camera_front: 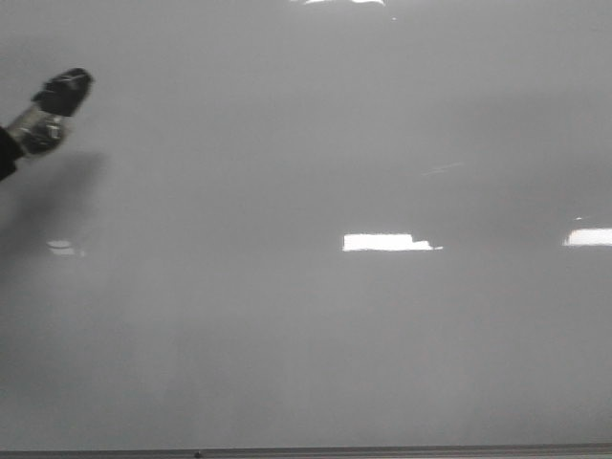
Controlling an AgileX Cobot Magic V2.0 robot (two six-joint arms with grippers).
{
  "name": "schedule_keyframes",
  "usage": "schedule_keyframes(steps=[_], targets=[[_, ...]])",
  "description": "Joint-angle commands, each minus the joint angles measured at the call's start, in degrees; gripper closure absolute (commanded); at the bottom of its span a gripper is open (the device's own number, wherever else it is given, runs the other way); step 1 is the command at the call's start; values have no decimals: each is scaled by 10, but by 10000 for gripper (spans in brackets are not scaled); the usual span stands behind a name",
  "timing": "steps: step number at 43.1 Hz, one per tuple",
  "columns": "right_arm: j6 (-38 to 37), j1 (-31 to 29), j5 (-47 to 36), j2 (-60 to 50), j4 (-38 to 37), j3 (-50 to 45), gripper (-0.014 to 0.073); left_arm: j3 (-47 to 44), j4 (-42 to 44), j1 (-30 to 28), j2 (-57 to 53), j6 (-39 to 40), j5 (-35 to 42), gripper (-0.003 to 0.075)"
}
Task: Write number 6 on whiteboard
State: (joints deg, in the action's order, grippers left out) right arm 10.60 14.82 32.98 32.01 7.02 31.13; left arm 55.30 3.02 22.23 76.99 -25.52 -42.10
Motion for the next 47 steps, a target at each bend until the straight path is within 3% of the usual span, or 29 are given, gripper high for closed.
schedule_keyframes(steps=[1,12,21,35,47], targets=[[53,50,-8,45,26,43,1,28,5,83,-19,-98,-11,741],[147,219,36,160,62,112,1,29,24,250,-19,-146,2,741],[152,306,4,236,62,156,1,29,26,318,-19,-155,18,741],[170,334,-44,309,62,186,11,36,17,345,-21,-155,49,741],[171,334,-58,320,62,186,264,36,17,345,-25,-155,65,741]])
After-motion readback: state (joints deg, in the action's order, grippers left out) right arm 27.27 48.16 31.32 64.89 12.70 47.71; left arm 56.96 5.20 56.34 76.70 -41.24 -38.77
